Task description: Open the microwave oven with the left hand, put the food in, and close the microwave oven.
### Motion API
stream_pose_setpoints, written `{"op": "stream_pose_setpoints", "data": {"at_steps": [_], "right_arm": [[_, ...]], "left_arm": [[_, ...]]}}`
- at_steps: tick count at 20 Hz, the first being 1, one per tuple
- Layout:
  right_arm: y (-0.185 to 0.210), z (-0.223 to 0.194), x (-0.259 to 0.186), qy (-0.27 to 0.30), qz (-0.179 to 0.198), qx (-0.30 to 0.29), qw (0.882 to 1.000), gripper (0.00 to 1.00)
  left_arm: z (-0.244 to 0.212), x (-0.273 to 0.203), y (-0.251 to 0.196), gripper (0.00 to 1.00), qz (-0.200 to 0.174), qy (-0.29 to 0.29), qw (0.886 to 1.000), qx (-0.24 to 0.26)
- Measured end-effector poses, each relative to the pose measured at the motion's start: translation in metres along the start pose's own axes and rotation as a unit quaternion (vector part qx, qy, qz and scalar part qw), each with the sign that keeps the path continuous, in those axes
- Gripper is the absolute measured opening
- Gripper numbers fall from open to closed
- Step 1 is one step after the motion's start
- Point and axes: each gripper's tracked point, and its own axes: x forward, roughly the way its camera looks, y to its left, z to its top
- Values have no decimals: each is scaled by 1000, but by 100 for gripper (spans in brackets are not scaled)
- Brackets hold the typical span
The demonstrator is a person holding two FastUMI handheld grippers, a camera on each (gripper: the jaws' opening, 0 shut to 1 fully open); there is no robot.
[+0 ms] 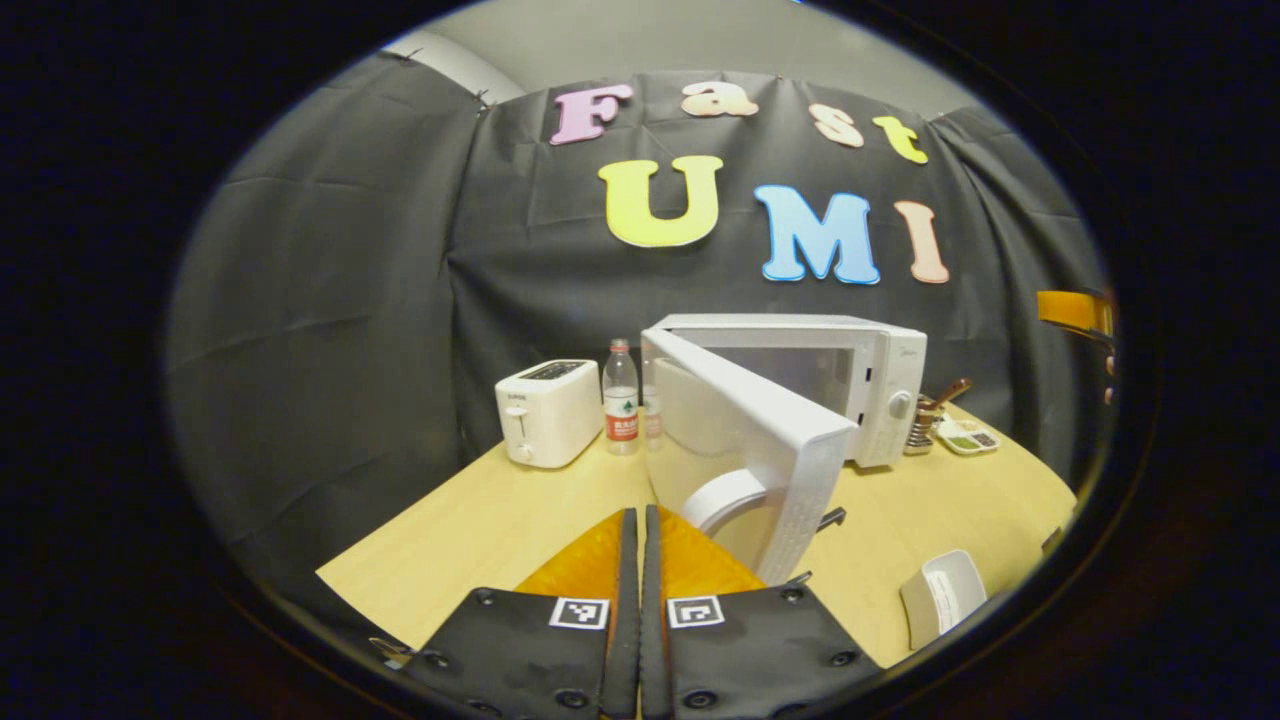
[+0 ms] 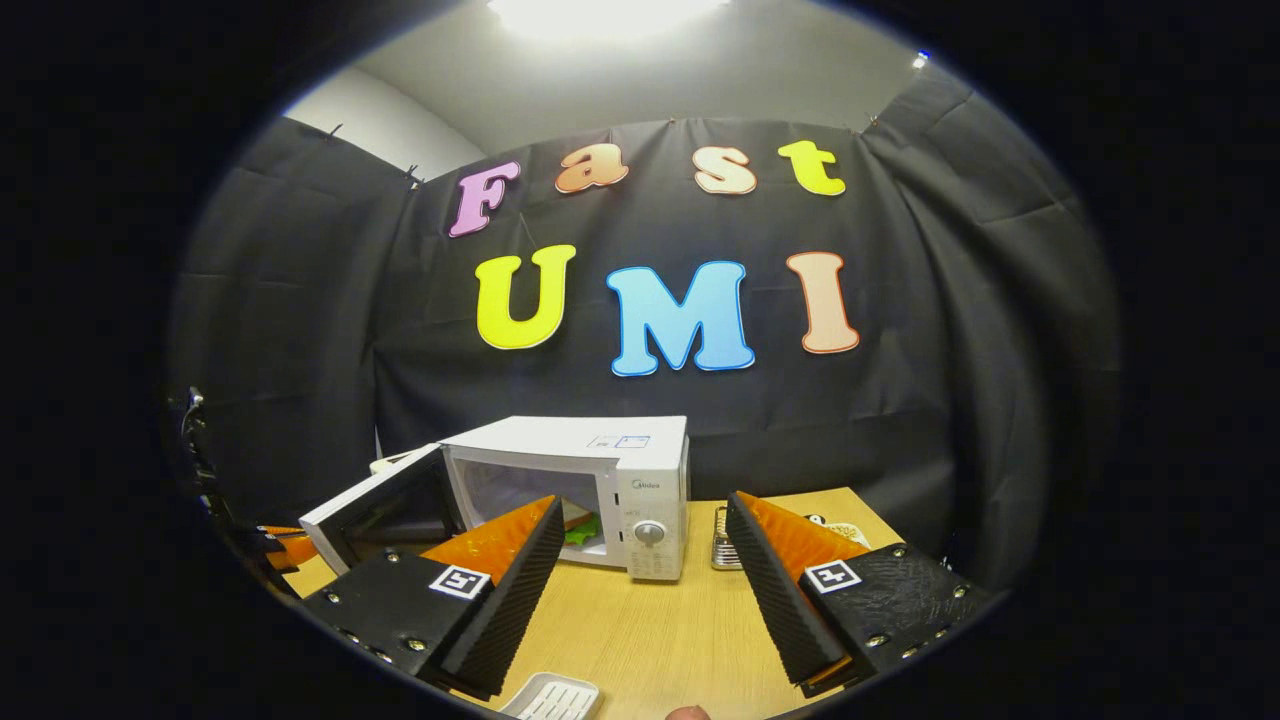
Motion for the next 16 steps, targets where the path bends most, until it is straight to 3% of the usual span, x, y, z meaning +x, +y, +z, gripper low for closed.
{"op": "stream_pose_setpoints", "data": {"at_steps": [1, 8, 16], "right_arm": [[-5, 0, -5, 0, 0, 1, 1000, 98], [-44, 1, -31, 3, -23, 14, 1000, 99], [-63, 1, -34, 6, -63, 23, 998, 99]], "left_arm": [[1, 1, -10, 5, -5, 1, 1000, -1], [13, 19, -76, 7, -42, -1, 999, 15], [34, 60, -135, 7, -113, -9, 993, 27]]}}
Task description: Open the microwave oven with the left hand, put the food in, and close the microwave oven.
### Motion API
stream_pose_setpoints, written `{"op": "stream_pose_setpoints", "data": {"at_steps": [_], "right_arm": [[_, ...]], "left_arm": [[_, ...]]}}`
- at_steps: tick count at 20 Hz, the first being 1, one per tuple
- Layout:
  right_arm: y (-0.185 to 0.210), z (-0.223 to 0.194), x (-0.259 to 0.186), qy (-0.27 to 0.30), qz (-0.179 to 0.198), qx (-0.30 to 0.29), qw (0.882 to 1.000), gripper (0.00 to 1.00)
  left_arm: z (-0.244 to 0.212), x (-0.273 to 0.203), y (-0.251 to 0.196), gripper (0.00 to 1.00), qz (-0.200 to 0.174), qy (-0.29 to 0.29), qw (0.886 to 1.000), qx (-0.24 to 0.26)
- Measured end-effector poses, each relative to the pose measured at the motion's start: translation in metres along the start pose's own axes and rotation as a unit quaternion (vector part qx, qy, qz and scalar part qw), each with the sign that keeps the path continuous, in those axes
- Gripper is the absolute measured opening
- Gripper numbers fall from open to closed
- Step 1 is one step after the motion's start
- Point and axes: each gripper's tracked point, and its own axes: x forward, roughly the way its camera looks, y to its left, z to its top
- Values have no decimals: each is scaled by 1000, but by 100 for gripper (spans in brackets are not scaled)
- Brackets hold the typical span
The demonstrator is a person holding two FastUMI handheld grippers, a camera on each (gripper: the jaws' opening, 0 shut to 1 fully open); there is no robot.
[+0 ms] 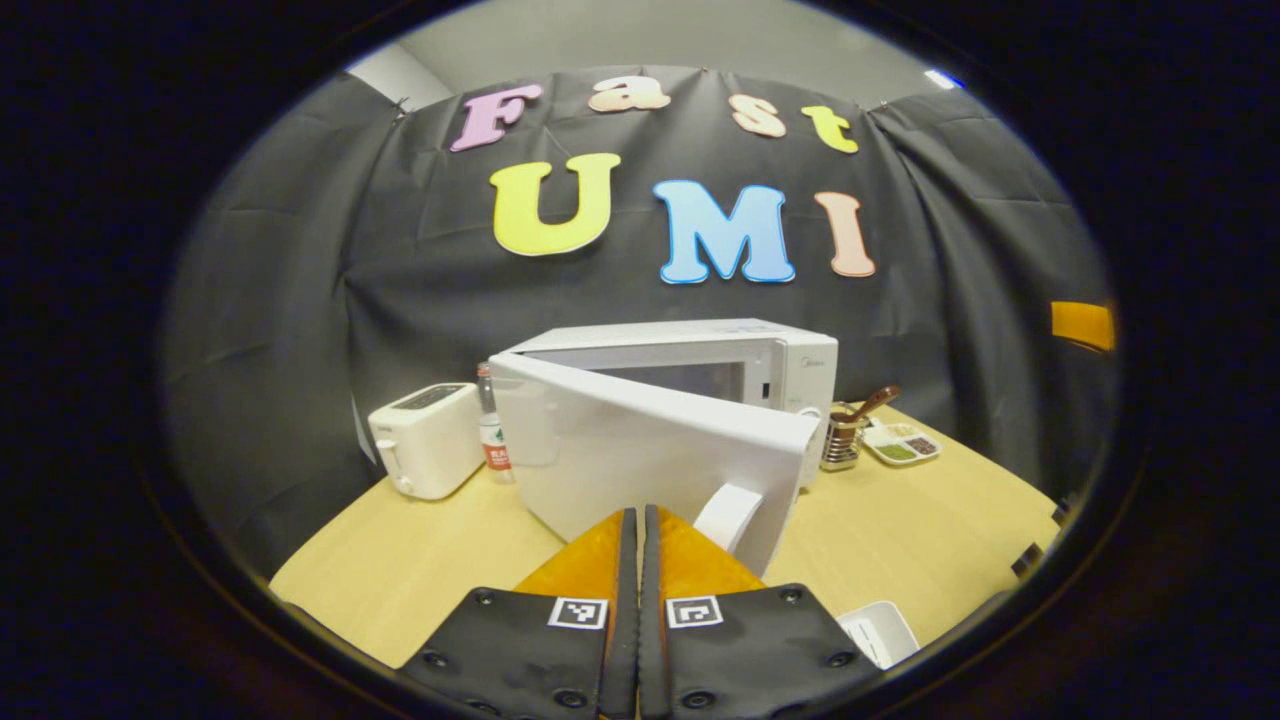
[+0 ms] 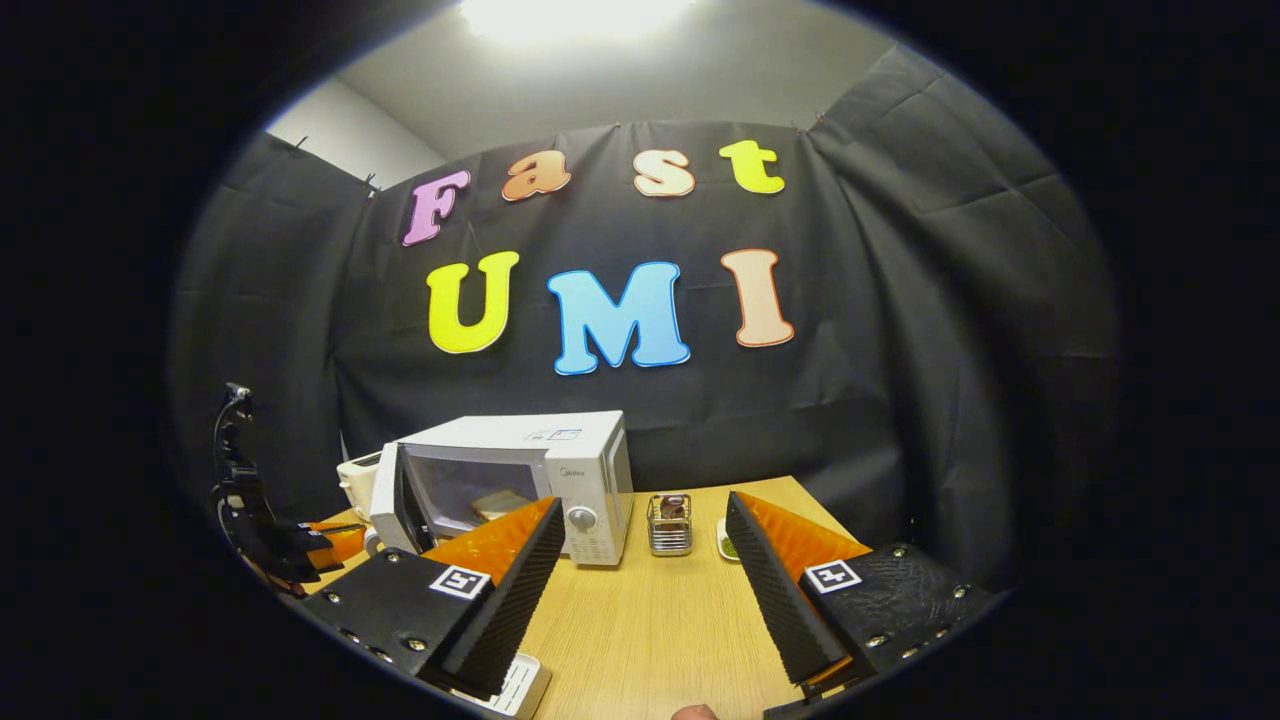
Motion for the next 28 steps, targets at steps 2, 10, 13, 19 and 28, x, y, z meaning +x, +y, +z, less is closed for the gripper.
{"op": "stream_pose_setpoints", "data": {"at_steps": [2, 10, 13, 19, 28], "right_arm": [[5, 2, 3, -1, -4, -1, 1000, 99], [18, 5, 16, -4, -38, -8, 999, 99], [17, 3, 19, -1, -61, -2, 998, 98], [14, -1, 18, 4, -105, 2, 994, 99], [11, -14, 10, 17, -162, -3, 987, 99]], "left_arm": [[5, 14, -9, 7, -19, -1, 1000, 7], [23, 67, -34, 7, -88, -10, 996, 19], [29, 84, -41, 7, -111, -13, 993, 30], [34, 124, -51, 8, -142, -14, 989, 35], [43, 179, -61, 8, -170, -24, 984, 44]]}}
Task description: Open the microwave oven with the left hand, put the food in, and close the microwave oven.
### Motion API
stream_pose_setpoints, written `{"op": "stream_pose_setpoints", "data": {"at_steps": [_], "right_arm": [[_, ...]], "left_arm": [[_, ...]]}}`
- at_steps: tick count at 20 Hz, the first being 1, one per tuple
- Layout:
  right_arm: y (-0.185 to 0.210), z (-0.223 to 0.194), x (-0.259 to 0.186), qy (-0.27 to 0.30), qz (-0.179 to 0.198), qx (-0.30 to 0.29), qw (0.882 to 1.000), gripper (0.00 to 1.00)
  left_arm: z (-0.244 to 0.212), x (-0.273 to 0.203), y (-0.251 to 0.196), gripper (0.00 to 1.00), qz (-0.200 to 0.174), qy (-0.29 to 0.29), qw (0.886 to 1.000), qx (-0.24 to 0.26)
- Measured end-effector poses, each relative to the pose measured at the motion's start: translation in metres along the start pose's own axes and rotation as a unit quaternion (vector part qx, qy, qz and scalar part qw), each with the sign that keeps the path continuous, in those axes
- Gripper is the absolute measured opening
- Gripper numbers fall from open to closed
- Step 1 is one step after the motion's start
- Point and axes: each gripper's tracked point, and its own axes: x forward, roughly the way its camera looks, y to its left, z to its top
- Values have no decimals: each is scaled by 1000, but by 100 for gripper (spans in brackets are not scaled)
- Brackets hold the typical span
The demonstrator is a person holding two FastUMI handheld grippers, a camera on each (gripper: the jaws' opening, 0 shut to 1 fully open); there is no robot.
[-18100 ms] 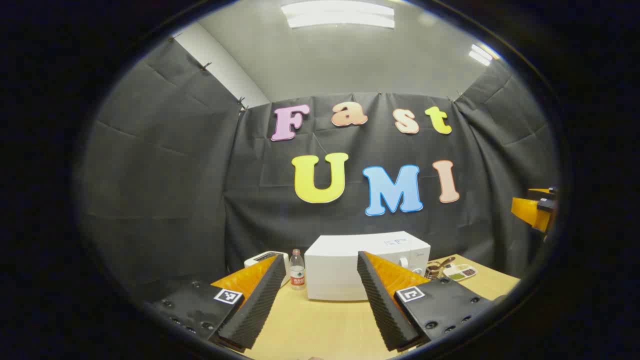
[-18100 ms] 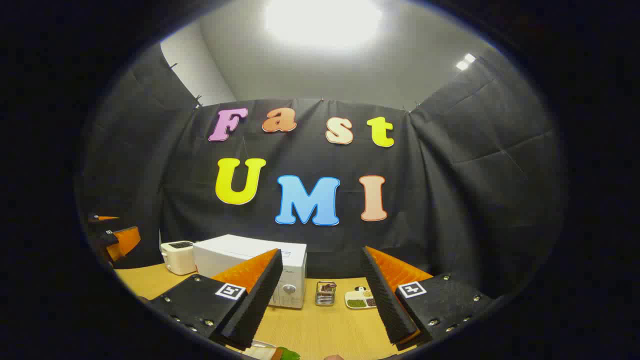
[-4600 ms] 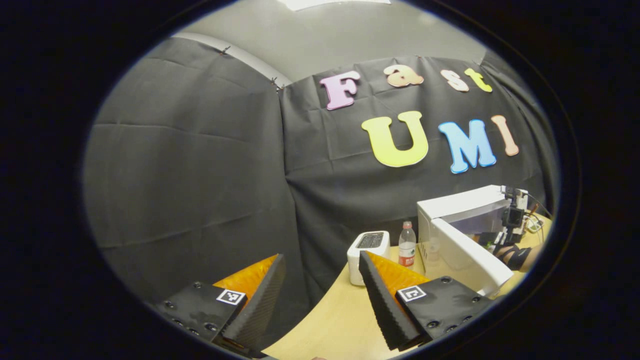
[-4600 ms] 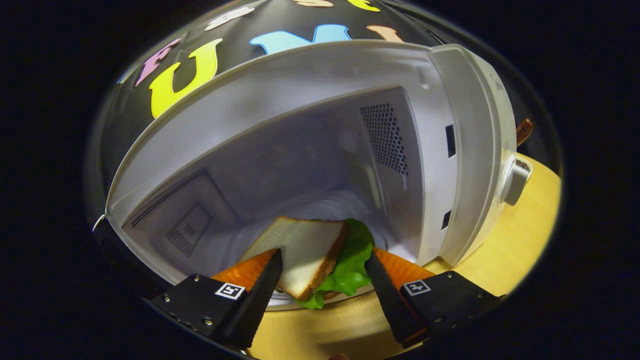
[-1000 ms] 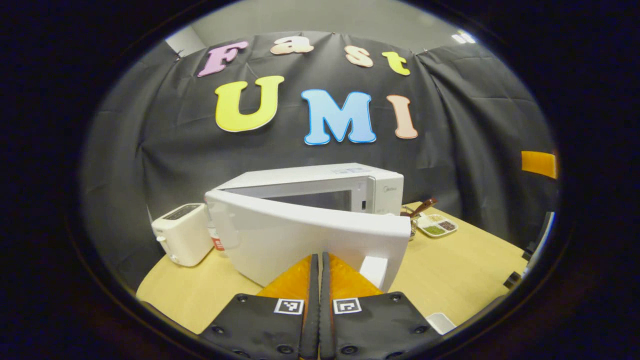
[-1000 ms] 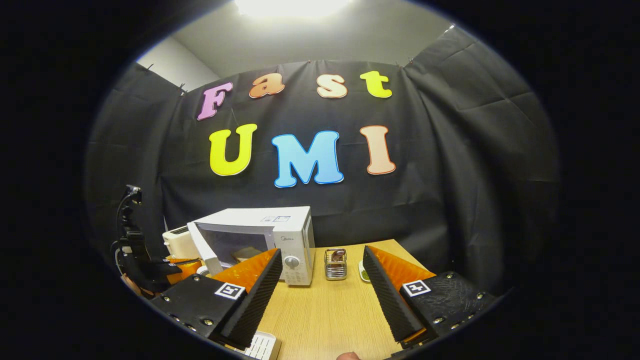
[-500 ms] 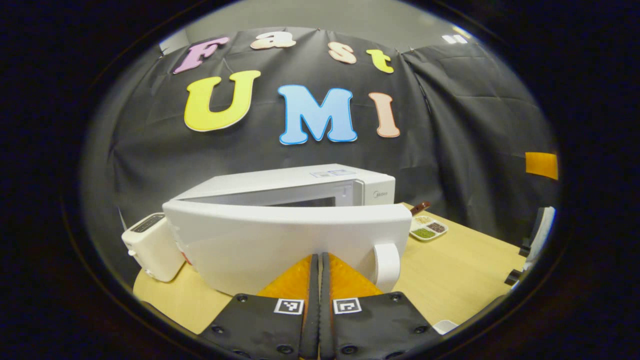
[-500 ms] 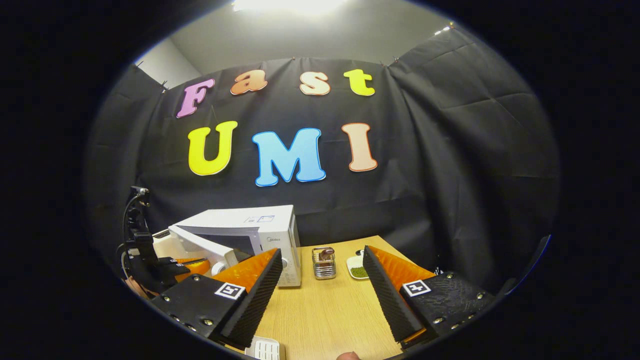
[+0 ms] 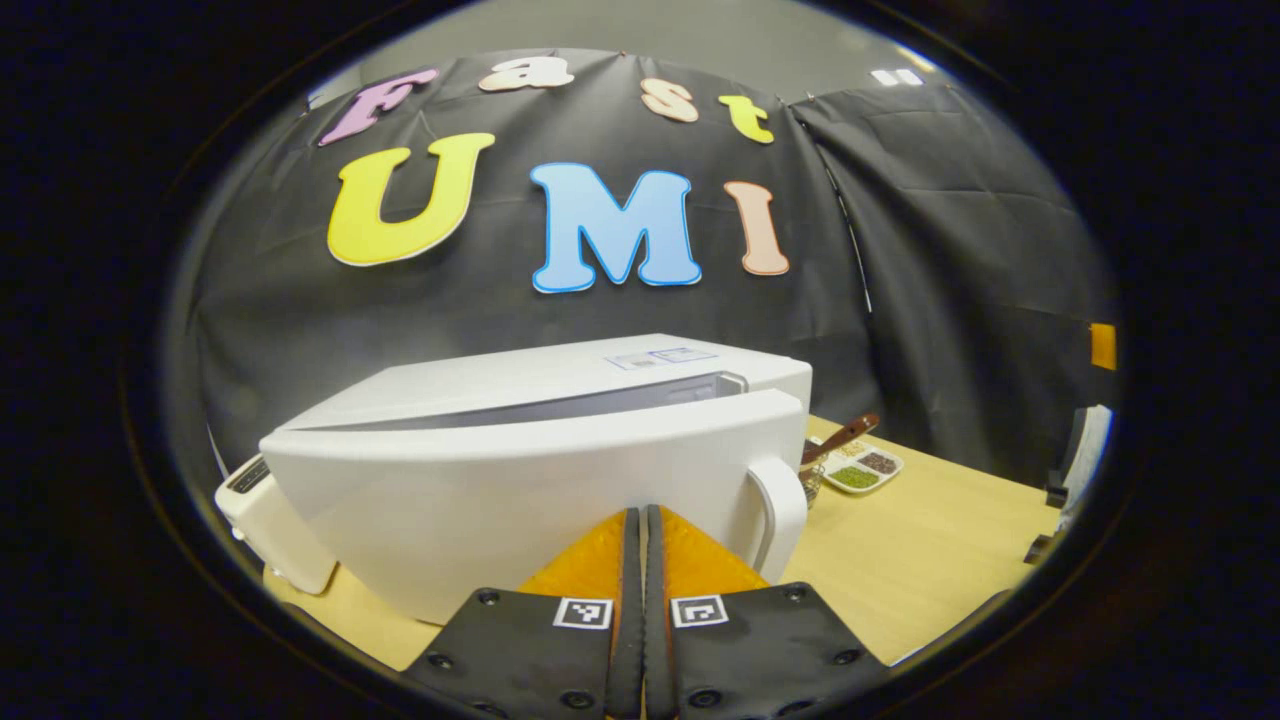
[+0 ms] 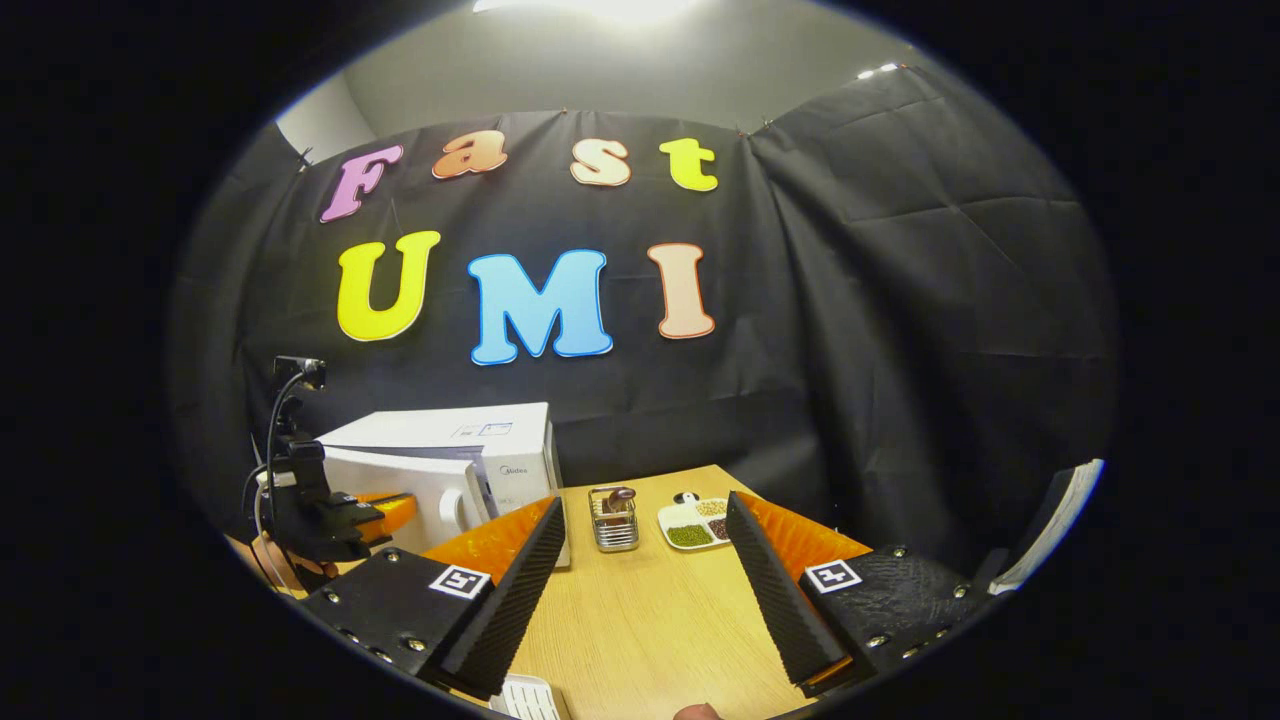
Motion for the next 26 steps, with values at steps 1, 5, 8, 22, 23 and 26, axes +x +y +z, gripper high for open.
{"op": "stream_pose_setpoints", "data": {"at_steps": [1, 5, 8, 22, 23, 26], "right_arm": [[0, -1, -1, 1, -4, -3, 1000, 99], [3, 0, -3, 1, -16, -12, 1000, 99], [6, 3, -2, -2, -20, -15, 1000, 99], [24, 7, -12, -9, -4, -26, 1000, 99], [23, 9, -13, -12, -4, -25, 1000, 99], [25, 9, -14, -17, 2, -13, 1000, 99]], "left_arm": [[1, 4, 2, 8, -1, -1, 1000, -1], [4, 23, 7, 7, -5, -3, 1000, -3], [2, 25, -1, 7, -18, -4, 1000, -12], [3, 45, -13, 7, 3, 6, 998, -62], [1, 48, -12, 7, 11, 14, 998, -55], [19, 36, -5, 7, 30, -2, 999, -26]]}}
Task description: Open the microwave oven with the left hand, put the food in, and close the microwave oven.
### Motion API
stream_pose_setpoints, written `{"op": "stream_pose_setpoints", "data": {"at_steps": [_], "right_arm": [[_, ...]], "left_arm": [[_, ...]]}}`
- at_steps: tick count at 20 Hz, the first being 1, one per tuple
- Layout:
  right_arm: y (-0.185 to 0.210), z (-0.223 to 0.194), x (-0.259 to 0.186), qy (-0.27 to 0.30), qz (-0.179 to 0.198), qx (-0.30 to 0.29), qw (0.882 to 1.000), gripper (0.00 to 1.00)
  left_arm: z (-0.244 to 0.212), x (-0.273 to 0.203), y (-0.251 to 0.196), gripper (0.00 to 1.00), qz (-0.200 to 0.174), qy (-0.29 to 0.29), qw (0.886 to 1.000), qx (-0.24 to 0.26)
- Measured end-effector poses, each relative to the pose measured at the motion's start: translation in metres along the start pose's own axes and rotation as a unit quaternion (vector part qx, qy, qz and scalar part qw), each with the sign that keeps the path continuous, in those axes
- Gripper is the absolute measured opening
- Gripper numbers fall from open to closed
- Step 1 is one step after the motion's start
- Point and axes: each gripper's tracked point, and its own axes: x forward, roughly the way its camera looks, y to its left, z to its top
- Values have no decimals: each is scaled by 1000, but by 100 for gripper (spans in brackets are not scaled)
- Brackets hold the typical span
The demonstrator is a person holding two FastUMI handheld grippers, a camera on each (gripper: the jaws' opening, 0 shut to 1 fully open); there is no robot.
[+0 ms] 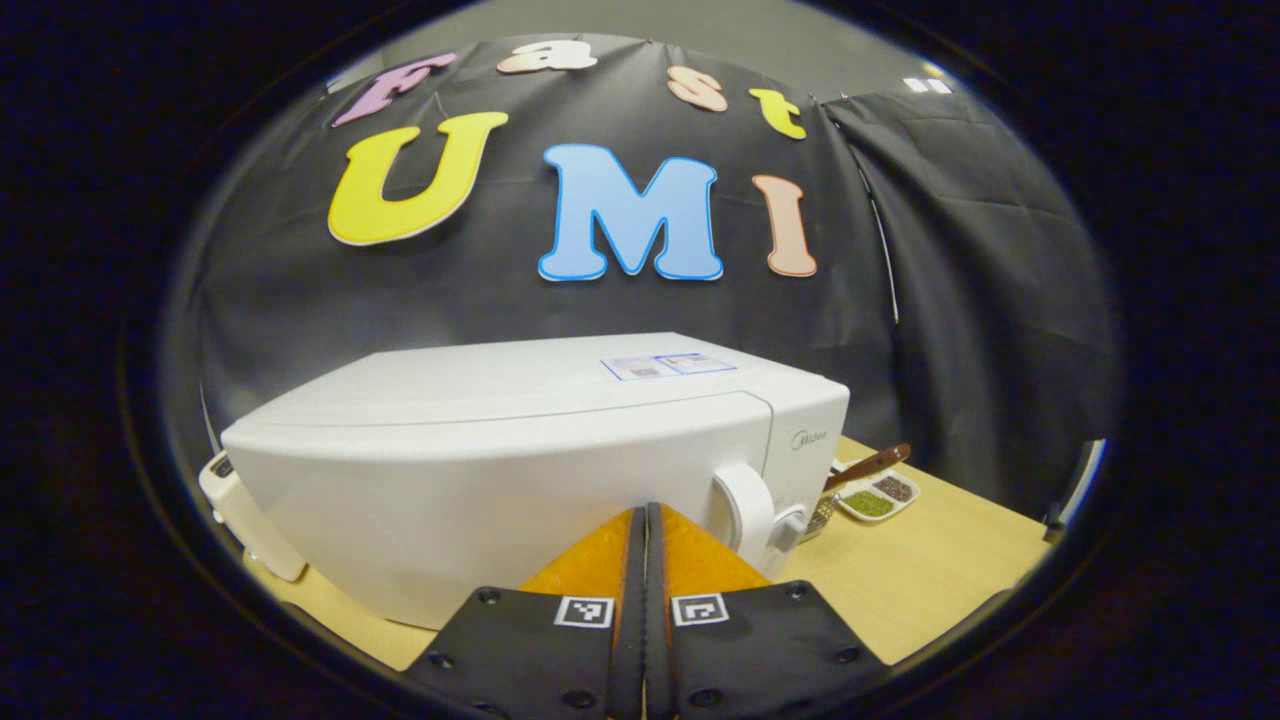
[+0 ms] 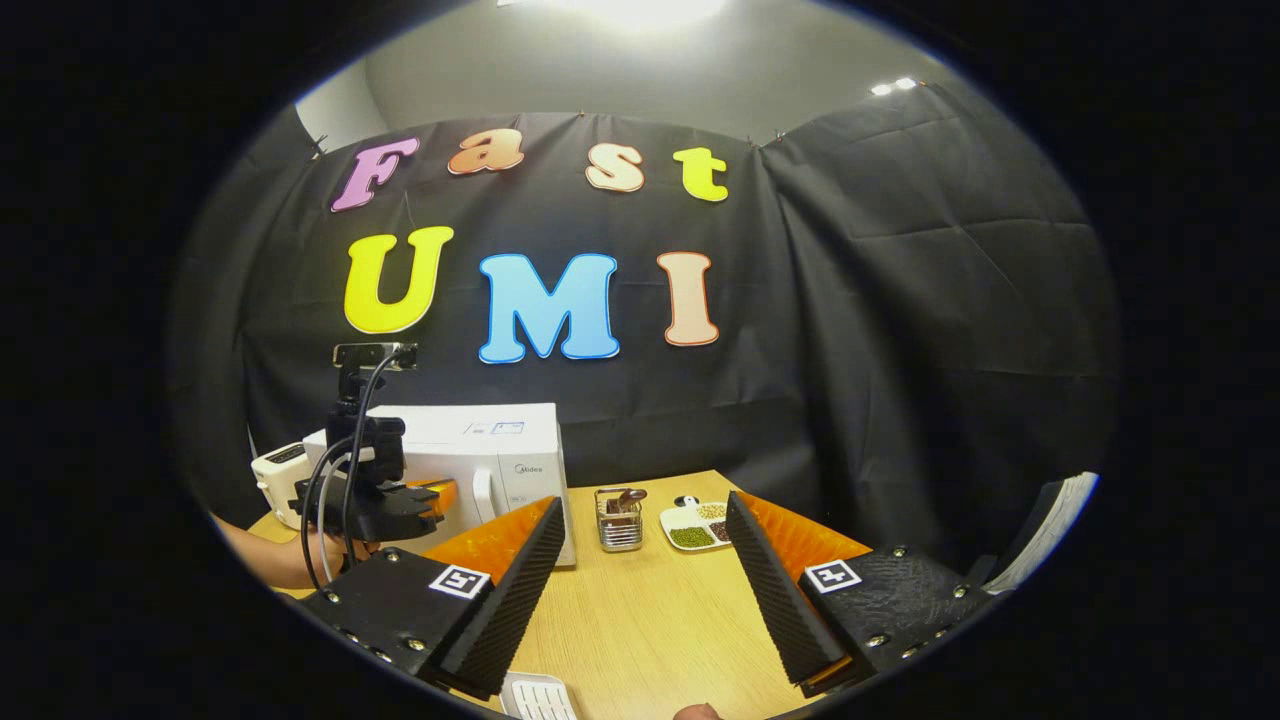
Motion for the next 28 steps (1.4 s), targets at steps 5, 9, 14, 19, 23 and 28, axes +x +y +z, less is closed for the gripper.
{"op": "stream_pose_setpoints", "data": {"at_steps": [5, 9, 14, 19, 23, 28], "right_arm": [[8, 4, 8, -8, 30, 14, 999, 99], [9, 15, 2, -16, 69, 18, 997, 99], [-1, 23, -11, -25, 117, 20, 993, 98], [-13, 27, -23, -24, 163, 30, 986, 98], [-31, 40, -32, -45, 164, 23, 985, 99], [-28, 57, -41, -68, 163, -6, 984, 98]], "left_arm": [[37, -46, 12, 9, 17, -39, 999, 13], [59, -97, 8, 8, 39, -59, 997, 7], [77, -164, -2, 8, 83, -77, 994, 5], [83, -234, -13, 7, 135, -87, 987, 7], [88, -280, -23, 7, 156, -96, 983, 17], [85, -331, -23, 7, 170, -99, 981, 5]]}}
